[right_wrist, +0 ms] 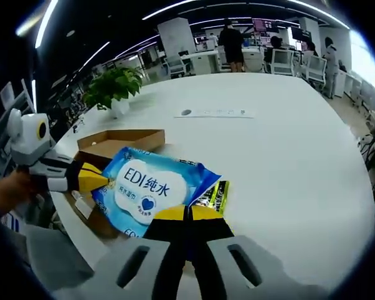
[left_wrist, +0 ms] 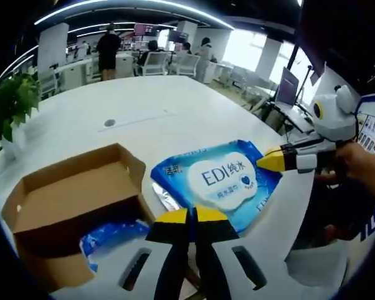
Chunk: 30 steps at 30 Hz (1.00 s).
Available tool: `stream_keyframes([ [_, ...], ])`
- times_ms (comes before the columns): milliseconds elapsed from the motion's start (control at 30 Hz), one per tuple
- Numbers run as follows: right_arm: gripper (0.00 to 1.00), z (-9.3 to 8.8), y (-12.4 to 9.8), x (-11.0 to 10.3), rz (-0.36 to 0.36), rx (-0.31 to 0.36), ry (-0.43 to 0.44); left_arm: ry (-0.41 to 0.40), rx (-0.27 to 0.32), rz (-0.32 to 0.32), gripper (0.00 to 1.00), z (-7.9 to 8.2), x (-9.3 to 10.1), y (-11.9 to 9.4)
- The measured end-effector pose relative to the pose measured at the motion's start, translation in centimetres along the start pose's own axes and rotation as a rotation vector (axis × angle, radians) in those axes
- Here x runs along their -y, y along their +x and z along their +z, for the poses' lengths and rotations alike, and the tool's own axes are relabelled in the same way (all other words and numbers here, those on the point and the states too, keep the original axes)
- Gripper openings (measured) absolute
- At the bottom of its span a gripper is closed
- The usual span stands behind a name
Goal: Operate the shoe box by opening the lid, removing the specified soft item, and placing it in the target area until the item is outside and the box remains undamaged.
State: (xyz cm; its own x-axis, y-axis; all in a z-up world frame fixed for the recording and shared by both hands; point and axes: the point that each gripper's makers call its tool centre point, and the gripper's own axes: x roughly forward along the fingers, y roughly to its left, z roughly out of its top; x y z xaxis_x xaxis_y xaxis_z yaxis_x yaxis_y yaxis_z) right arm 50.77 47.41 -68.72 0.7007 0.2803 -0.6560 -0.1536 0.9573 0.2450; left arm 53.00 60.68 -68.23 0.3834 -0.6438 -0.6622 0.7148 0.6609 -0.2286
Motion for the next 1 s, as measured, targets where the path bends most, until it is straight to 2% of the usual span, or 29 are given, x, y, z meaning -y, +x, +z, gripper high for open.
stream_keyframes([
  [700, 0.0, -1.0, 3.9, 2.5, 0.001, -0.073, -0.029, 0.103, -0.131, 0.012, 0.0, -1.0, -1.2, 4.2],
  [1000, 0.0, -1.5, 5.2, 3.4, 0.014, -0.094, -0.046, 0.188, -0.197, 0.025, 0.0, -1.8, -1.4, 5.6],
])
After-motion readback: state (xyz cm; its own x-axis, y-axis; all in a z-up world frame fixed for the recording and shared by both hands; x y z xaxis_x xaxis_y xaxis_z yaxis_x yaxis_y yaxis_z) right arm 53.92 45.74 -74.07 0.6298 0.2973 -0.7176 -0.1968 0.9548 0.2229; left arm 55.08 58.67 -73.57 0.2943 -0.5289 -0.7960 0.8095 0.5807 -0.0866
